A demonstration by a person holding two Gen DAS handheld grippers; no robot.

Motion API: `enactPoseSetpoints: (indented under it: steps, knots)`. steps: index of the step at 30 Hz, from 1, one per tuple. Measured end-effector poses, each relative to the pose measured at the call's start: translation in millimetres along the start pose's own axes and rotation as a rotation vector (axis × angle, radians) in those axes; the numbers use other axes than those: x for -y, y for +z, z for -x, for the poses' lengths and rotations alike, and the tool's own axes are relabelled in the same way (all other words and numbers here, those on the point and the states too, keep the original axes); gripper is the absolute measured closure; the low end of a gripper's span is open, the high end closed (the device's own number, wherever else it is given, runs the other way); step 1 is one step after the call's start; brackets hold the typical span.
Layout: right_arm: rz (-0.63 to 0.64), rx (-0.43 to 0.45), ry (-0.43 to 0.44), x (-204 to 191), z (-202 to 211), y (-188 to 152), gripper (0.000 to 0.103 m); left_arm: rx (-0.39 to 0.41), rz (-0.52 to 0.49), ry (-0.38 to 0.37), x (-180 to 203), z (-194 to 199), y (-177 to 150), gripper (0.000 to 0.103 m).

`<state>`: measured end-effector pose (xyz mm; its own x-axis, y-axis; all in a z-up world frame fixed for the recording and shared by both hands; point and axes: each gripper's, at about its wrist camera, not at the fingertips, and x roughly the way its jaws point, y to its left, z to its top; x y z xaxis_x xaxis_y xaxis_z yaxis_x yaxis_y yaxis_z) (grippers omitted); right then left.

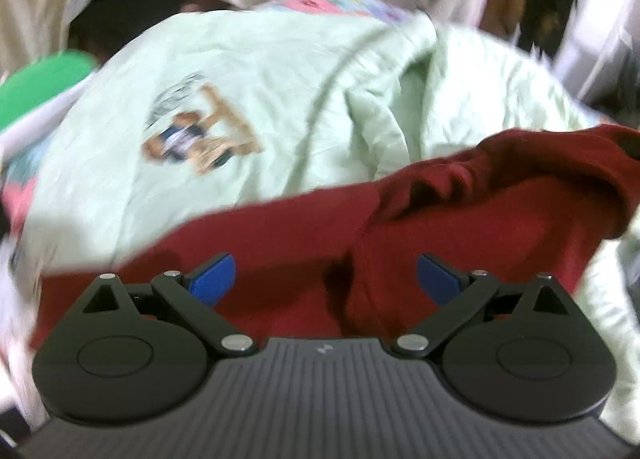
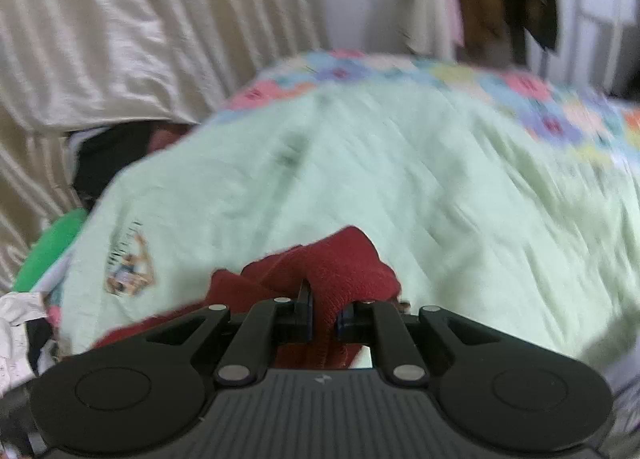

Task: Fold large clothes
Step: 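Grasp the red garment edge with the right gripper while the left gripper grasps another edge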

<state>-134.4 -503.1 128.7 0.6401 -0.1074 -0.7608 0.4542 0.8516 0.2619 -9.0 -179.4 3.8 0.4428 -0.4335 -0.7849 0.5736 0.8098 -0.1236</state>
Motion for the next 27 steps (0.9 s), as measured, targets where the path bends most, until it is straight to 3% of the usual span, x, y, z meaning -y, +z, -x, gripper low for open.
enactPoseSetpoints:
  steps: [5,9,10,12,14,15,19,22,24,26,27]
  knots:
    - [-0.073,-0.047,0.063,65.3,-18.7,-34.6,0.093,-0.057,-0.292,0.051,49.6,-49.4,35.2,0.004]
    - [-0.042,-0.052,0.106,89.3,-32.5,-56.0,0.092,-0.079,-0.43,0.063,71.8,-74.2,38.7,0.007]
    - [-0.025,-0.047,0.116,91.1,-31.9,-59.3,0.092,-0.072,-0.441,0.066,74.6,-78.0,38.9,0.032]
    - [-0.003,-0.036,0.134,95.1,-36.4,-63.9,0.092,-0.135,-0.299,-0.021,63.9,-89.9,49.5,0.094]
    - [-0.008,-0.015,0.16,97.7,-34.4,-65.1,0.092,-0.195,-0.124,-0.07,46.3,-100.6,66.0,0.095]
    - [-0.033,0.007,0.182,101.2,-29.6,-63.5,0.092,-0.164,-0.083,-0.047,41.5,-97.3,79.6,0.095]
    - [-0.07,0.102,0.249,103.4,-3.6,-42.6,0.093,0.007,-0.113,-0.017,52.8,-50.9,131.7,0.095]
    - [-0.023,0.21,0.208,95.4,26.3,-21.7,0.093,0.109,-0.124,-0.028,66.8,-22.3,168.6,0.095]
    - [-0.004,0.289,0.159,94.2,45.1,-7.3,0.093,0.236,-0.136,-0.008,84.7,-0.5,205.4,0.095]
    - [0.007,0.348,0.109,96.4,56.8,6.8,0.093,0.331,-0.135,0.019,100.5,2.4,234.0,0.093]
    - [0.022,0.365,0.072,98.7,58.0,18.0,0.093,0.341,-0.114,0.04,107.3,-8.0,245.9,0.086]
